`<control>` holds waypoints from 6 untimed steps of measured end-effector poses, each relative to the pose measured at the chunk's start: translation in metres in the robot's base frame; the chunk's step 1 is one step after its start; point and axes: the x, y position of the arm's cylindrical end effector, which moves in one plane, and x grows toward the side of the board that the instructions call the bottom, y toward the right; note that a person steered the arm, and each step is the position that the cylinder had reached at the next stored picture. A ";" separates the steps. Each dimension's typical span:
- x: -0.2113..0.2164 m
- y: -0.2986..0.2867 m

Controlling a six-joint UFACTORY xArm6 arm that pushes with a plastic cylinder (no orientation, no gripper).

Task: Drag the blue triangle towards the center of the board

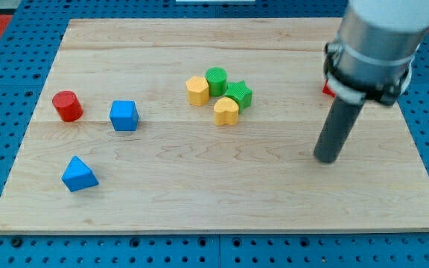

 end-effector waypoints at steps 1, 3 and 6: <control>0.052 -0.057; 0.072 -0.269; 0.009 -0.365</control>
